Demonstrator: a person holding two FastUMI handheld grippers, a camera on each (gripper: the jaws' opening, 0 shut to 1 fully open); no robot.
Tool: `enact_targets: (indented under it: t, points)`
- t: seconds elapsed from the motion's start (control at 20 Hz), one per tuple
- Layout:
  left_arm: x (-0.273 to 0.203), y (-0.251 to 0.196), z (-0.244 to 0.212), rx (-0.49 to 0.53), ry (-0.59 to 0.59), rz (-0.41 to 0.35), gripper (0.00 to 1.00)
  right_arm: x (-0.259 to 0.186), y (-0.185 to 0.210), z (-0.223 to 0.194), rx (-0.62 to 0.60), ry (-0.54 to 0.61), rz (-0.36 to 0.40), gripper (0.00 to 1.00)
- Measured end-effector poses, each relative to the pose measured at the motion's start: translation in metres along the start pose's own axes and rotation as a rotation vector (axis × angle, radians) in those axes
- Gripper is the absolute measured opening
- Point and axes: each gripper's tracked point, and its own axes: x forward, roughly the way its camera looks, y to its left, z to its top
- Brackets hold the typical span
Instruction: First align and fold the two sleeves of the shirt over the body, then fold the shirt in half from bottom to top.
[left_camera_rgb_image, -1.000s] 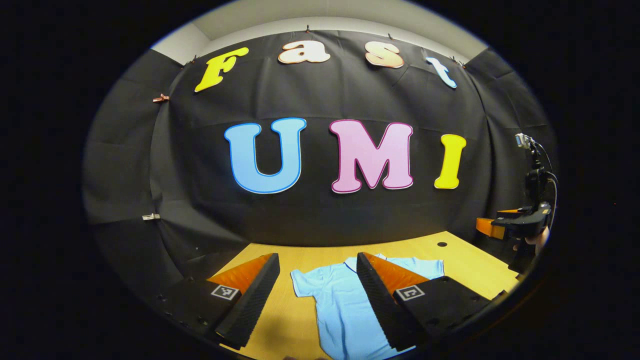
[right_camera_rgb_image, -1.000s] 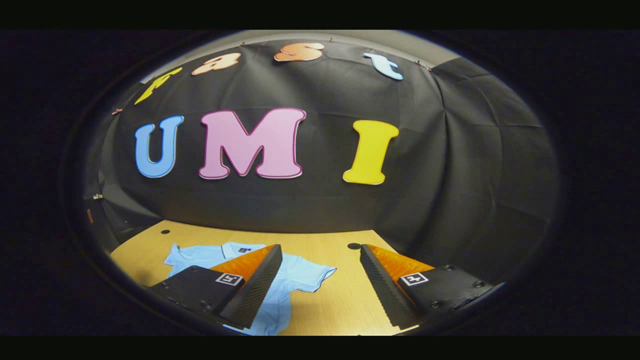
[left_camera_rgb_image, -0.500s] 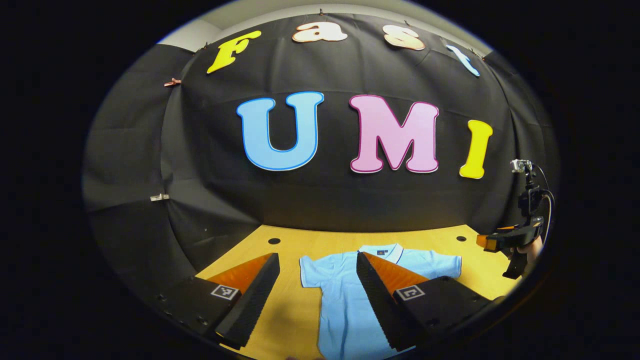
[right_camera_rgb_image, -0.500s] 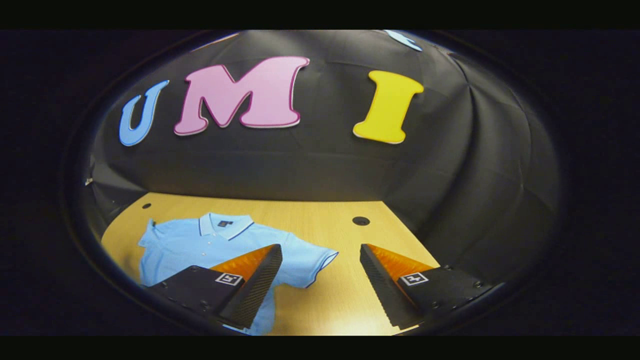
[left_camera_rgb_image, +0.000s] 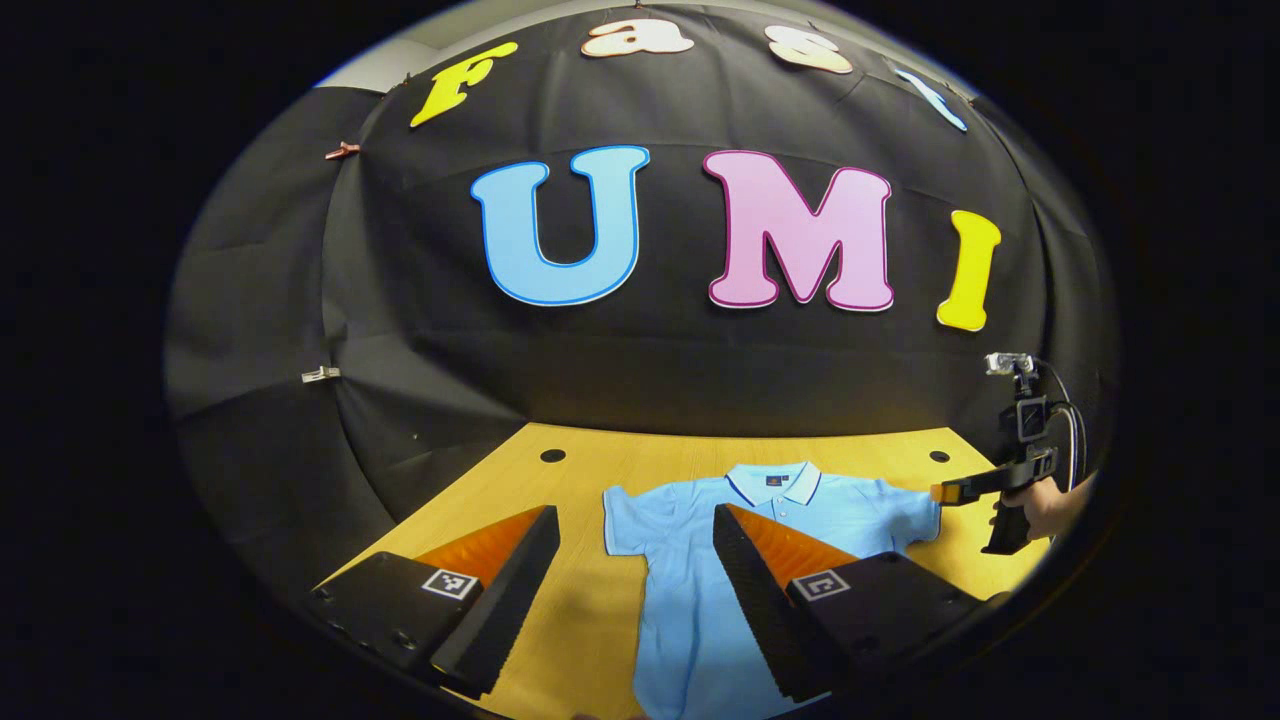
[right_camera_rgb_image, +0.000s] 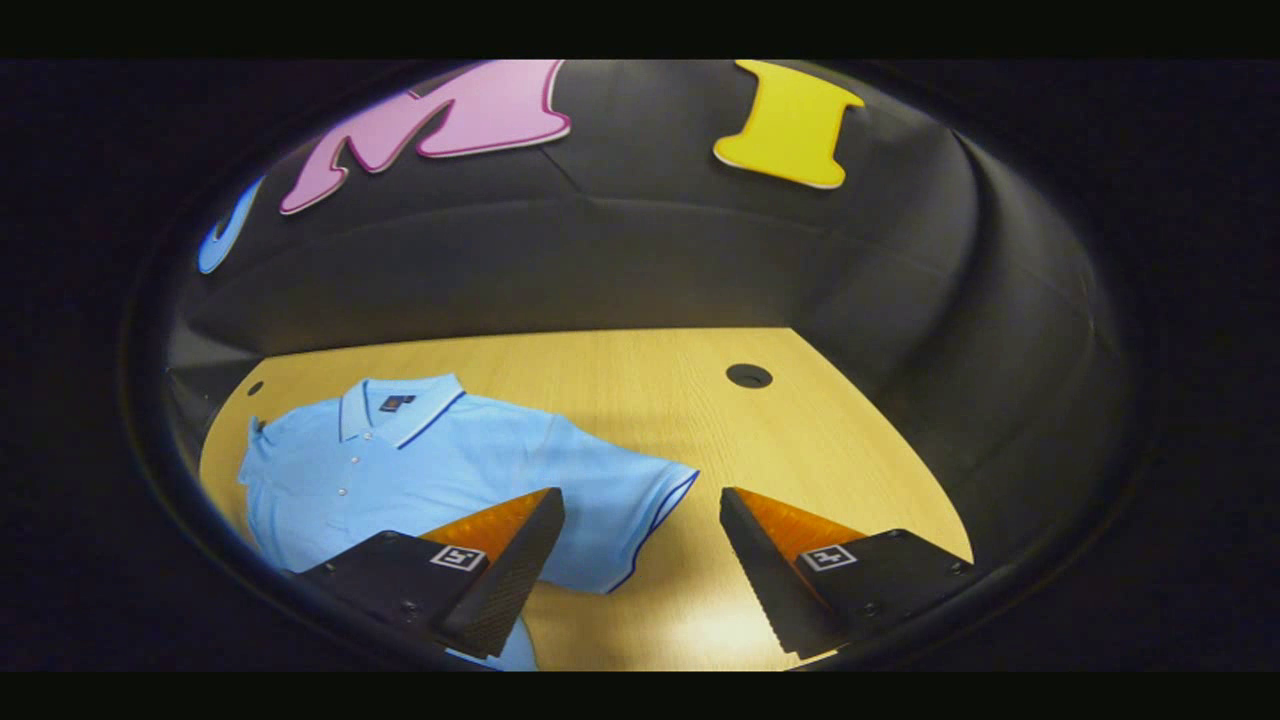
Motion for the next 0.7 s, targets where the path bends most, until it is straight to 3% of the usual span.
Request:
enact_targets:
  t: [0.2, 0.45, 0.6, 0.7]
  points:
    - [0.009, -0.001, -0.008, -0.009, 0.029, 0.006, 0.98, 0.030, -0.004, -0.020, 0.003, 0.074, -0.013, 0.96]
    - [0.015, -0.003, -0.012, -0.015, 0.048, 0.007, 0.98, 0.045, -0.004, -0.031, 0.093, 0.126, -0.011, 0.98]
    - [0.015, -0.004, -0.013, -0.015, 0.054, 0.013, 0.98, 0.052, -0.005, -0.031, 0.097, 0.123, -0.018, 0.90]
    - [0.015, -0.006, -0.013, -0.015, 0.057, 0.014, 0.98, 0.051, -0.004, -0.031, 0.103, 0.130, -0.020, 0.75]
